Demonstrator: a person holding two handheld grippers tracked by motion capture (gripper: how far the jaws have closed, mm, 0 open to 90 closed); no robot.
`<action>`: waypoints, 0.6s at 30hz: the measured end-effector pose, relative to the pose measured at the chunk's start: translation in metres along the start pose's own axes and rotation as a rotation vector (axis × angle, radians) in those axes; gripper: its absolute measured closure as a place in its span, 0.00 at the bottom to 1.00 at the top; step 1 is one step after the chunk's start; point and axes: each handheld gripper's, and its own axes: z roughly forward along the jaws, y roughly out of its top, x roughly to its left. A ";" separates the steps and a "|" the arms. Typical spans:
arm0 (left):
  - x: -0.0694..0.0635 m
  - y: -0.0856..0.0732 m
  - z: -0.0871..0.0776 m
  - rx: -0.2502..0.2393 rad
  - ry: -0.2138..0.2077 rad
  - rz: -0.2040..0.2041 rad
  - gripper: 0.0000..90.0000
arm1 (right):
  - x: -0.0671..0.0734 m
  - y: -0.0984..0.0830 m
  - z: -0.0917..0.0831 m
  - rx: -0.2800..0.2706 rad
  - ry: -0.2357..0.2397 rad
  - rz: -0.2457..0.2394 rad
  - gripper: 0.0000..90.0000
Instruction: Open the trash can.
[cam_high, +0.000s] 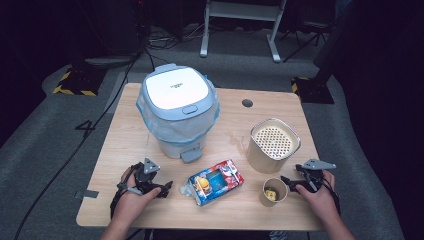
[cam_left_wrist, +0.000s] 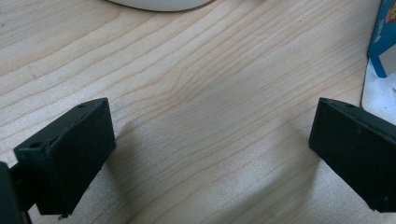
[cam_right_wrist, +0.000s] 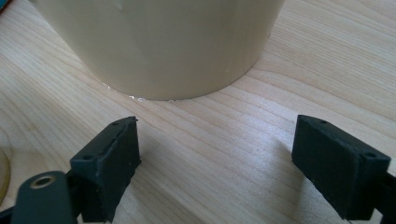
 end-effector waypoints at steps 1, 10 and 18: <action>0.000 0.000 0.000 0.001 0.000 0.002 0.00 | 0.000 0.000 0.000 0.000 0.000 0.000 0.17; 0.000 0.000 0.000 0.002 -0.001 0.004 0.00 | 0.000 0.000 0.000 0.000 0.000 0.000 0.17; 0.004 -0.002 -0.004 -0.032 0.003 -0.003 0.13 | 0.000 0.000 0.000 -0.001 0.000 -0.001 0.17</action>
